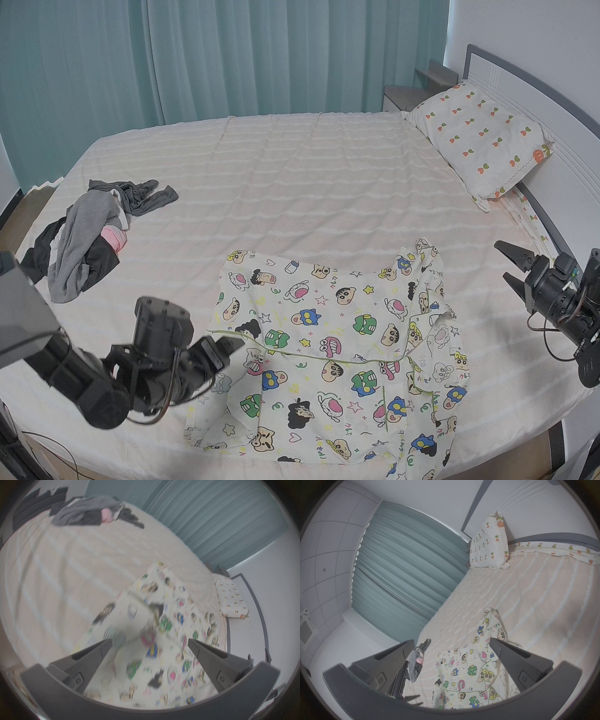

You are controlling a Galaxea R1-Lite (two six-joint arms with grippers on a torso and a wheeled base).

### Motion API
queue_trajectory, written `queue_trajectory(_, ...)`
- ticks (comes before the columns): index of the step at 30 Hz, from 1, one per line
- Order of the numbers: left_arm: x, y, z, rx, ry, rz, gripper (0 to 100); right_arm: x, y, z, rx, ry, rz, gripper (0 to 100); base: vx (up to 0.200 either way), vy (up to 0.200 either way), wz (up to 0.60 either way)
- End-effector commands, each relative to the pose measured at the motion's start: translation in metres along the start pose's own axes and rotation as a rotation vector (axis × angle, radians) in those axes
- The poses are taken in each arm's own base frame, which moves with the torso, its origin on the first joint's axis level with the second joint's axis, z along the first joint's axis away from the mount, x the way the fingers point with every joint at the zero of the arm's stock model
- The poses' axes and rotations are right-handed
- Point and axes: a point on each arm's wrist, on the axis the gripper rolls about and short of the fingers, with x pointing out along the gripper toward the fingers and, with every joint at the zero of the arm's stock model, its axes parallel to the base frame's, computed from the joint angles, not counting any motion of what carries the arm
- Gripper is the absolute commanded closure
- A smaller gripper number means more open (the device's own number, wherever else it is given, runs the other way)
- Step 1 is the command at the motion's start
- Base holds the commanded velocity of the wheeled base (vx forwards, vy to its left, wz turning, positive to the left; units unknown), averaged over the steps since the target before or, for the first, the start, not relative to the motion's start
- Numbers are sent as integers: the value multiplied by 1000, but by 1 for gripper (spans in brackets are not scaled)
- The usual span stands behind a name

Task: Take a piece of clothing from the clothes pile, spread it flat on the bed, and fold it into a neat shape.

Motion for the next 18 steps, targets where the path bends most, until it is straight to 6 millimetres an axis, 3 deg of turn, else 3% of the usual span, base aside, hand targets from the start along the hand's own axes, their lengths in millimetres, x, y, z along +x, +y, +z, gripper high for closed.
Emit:
queue_trajectory(1,-31,12,-38,-34,127,-10,0,-36,22,1,-36,-39,95,0,0,0,0)
queue_trajectory(7,-29,15,-40,-44,134,12,0,-37,22,1,-37,-38,96,0,0,0,0)
queue_trajectory(18,15,20,-53,-29,130,80,0,-42,29,3,-54,-61,122,0,0,0,0)
